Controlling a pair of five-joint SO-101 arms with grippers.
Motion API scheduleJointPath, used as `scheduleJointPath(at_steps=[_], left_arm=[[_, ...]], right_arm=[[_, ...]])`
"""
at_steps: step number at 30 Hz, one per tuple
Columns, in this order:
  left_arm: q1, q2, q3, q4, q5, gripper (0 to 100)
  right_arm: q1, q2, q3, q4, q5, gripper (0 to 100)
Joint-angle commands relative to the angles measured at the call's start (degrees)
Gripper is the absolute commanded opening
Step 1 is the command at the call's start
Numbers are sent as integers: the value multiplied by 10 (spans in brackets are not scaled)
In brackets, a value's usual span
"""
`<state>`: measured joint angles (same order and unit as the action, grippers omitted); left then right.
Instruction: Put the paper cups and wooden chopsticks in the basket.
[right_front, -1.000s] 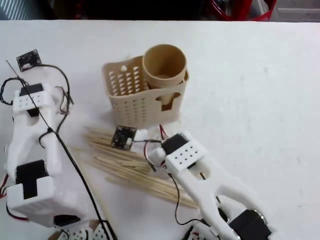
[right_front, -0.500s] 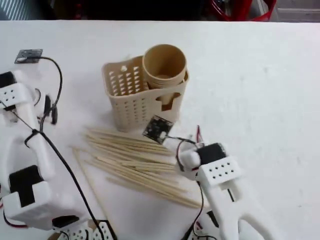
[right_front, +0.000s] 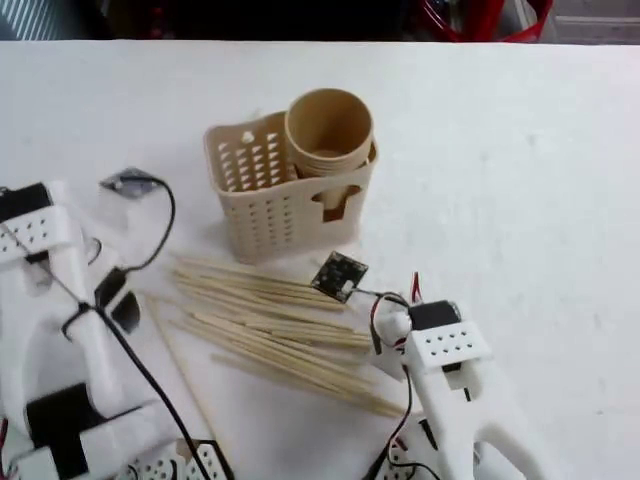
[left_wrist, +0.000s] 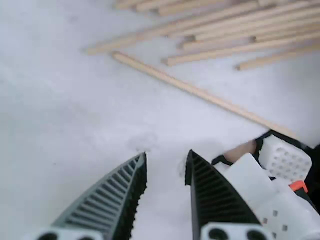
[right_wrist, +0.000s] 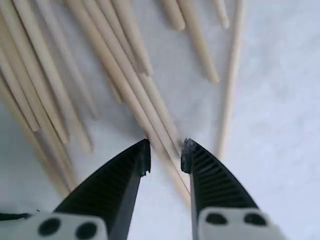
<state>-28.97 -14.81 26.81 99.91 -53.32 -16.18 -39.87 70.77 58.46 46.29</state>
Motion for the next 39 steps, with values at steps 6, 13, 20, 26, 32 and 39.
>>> scheduleJointPath(at_steps=[6,13,20,26,32,39], left_arm=[[47,-72,166,-120,182,151],[73,-72,207,-193,339,151],[82,-65,214,-228,378,151],[83,23,236,-279,379,150],[83,167,189,-309,377,142],[84,168,171,-333,375,24]], right_arm=[[7,0,4,-10,-38,111],[72,-2,5,-11,-40,111],[102,-2,29,-35,-57,102],[102,-2,34,-50,-57,103],[101,-2,35,-51,-57,103],[98,-2,36,-51,-57,104]])
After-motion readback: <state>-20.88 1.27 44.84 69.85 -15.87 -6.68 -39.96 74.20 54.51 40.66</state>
